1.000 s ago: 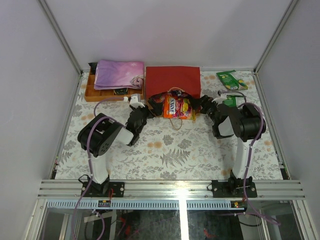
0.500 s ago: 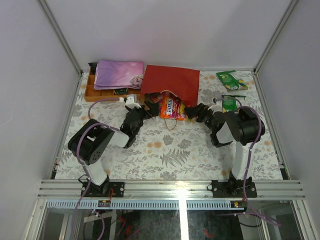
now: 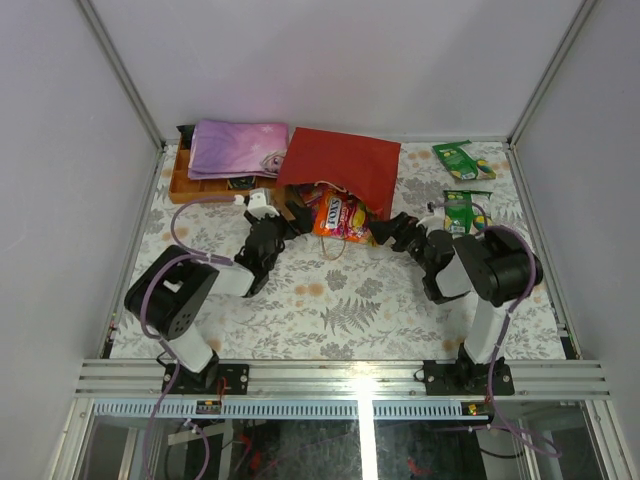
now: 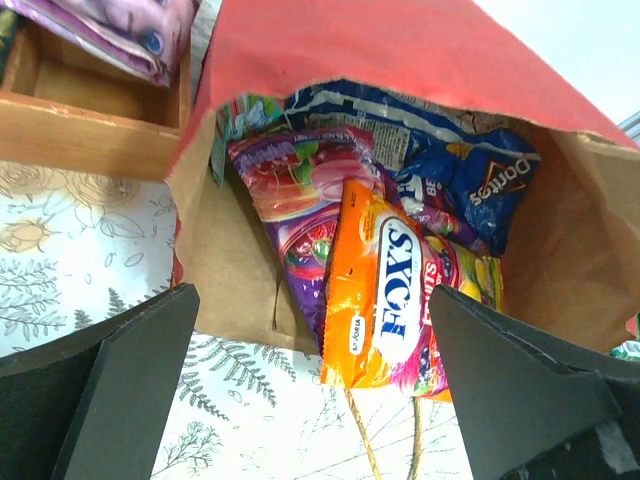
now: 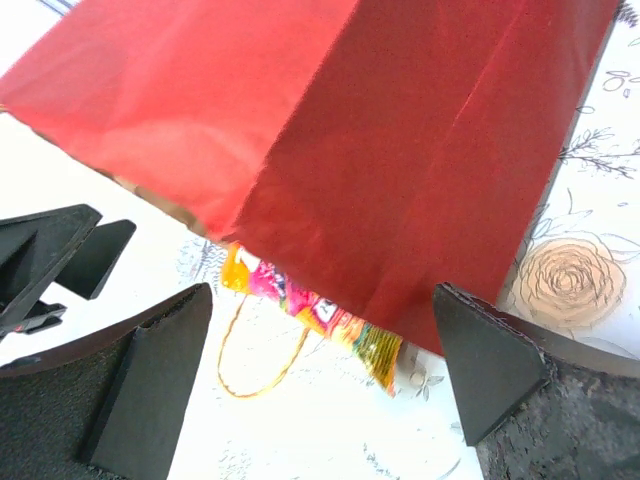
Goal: Take the snacks out of the paper bag
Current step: Adjust the paper bag at the center of the board, then take out the snack from the paper bag.
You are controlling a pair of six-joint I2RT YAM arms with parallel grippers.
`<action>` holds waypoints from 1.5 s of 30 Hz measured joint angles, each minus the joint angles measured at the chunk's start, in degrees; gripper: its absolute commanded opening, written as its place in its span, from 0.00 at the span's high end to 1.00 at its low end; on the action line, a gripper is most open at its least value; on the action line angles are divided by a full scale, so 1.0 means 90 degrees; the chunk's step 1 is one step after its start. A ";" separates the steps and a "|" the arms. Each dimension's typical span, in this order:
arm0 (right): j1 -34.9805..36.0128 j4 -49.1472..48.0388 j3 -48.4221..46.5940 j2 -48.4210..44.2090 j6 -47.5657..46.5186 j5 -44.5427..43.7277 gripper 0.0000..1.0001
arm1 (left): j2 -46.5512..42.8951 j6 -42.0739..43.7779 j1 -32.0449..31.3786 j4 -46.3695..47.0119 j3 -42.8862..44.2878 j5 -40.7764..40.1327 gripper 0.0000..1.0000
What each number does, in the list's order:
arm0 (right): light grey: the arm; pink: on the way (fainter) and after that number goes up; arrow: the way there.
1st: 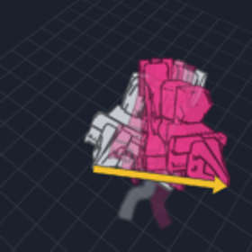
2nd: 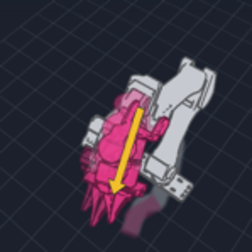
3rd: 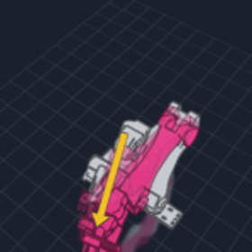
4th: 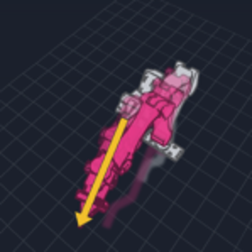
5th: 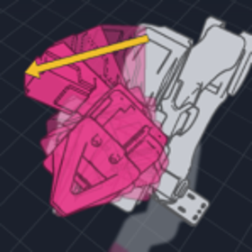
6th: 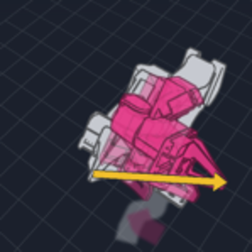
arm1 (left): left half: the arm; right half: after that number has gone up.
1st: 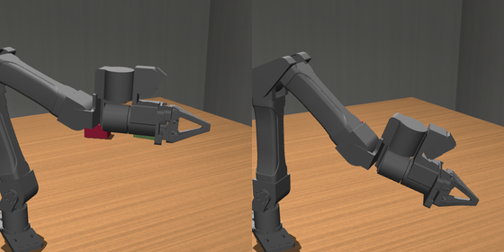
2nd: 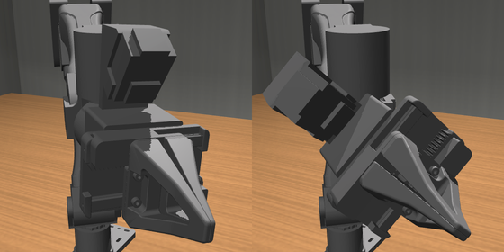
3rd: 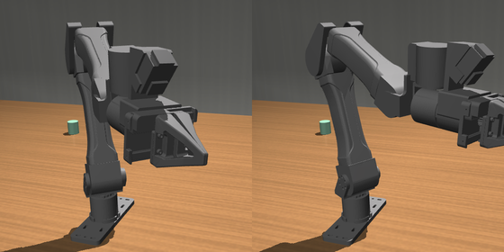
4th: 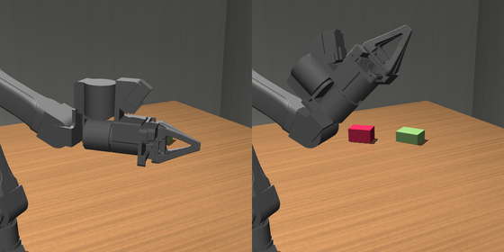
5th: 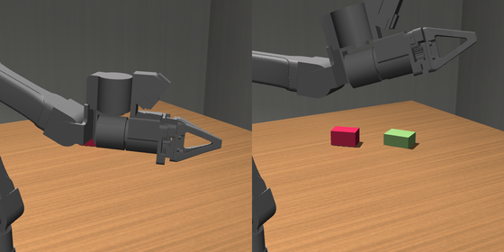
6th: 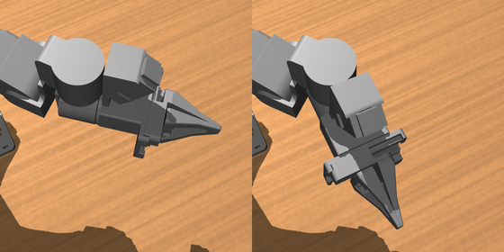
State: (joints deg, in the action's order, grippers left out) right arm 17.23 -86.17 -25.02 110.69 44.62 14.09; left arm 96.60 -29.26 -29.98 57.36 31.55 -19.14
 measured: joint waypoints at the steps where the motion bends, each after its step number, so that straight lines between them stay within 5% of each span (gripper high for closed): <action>1: 0.0000 0.0102 0.0155 -0.0274 -0.0012 -0.0063 0.01 | -0.0078 0.0010 0.0002 -0.0039 0.0000 -0.0034 0.00; 6: 0.0019 0.0746 0.1178 -0.2125 -0.0058 -0.0750 0.00 | -0.0852 0.0056 0.0000 -0.0396 -0.0155 -0.0333 0.00; 11: 0.0168 0.2705 0.1615 -0.4566 -0.0090 -0.1324 0.02 | -0.1926 -0.0158 0.0002 -0.0998 -0.0486 -0.0622 0.00; 15: 0.1112 0.4595 0.1622 -0.6438 -0.0228 -0.1872 0.02 | -0.2742 -0.0527 0.0002 -0.1936 -0.0658 -0.0770 0.00; 18: 0.1911 0.5744 0.1498 -0.6909 -0.0386 -0.2317 0.05 | -0.3240 -0.0782 0.0000 -0.2759 -0.0673 -0.0770 0.00; 30: 0.3745 0.7686 -0.1433 -0.3123 -0.2093 -0.4163 0.09 | -0.3580 -0.1321 0.0015 -0.3917 -0.1319 -0.0163 0.00; 45: 0.3796 0.7745 -0.3349 -0.0981 -0.3767 -0.4398 0.08 | -0.0542 -0.1666 0.0015 0.0631 -0.2200 0.0080 0.00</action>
State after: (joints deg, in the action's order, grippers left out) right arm 51.40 -16.47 -55.16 101.86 10.72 -25.50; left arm 91.72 -44.25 -29.85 63.05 11.75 -18.41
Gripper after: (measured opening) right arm 0.920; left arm 0.996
